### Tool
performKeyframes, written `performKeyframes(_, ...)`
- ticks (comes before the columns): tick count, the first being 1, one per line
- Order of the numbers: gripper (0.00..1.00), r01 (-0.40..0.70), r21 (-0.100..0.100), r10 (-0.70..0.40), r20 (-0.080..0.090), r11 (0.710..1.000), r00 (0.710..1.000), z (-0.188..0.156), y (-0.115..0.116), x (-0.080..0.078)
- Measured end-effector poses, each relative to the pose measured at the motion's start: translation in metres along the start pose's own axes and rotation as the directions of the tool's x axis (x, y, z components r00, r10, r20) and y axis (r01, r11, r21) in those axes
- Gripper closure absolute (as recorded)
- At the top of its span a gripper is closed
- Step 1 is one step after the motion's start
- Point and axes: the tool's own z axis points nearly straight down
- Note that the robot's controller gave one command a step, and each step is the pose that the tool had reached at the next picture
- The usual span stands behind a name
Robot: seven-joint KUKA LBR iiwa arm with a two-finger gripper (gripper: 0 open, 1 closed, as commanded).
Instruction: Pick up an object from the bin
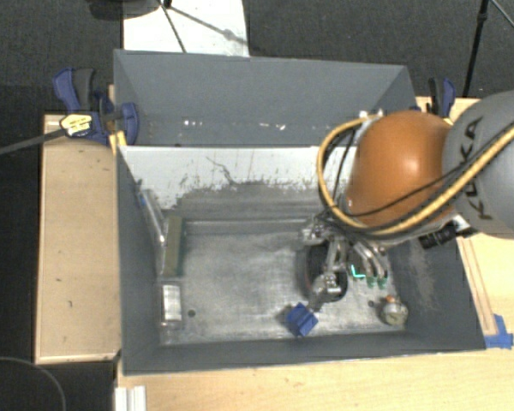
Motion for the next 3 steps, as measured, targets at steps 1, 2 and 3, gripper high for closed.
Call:
performKeyframes(1,0.00,0.263,0.001,-0.263,0.006,0.965,0.965,0.122,-0.060,0.000)
performKeyframes(2,0.00,0.310,0.005,-0.310,0.024,0.951,0.950,0.124,-0.110,0.009)
performKeyframes(3,0.00,0.427,-0.007,-0.427,0.027,0.904,0.904,0.123,-0.174,0.007)
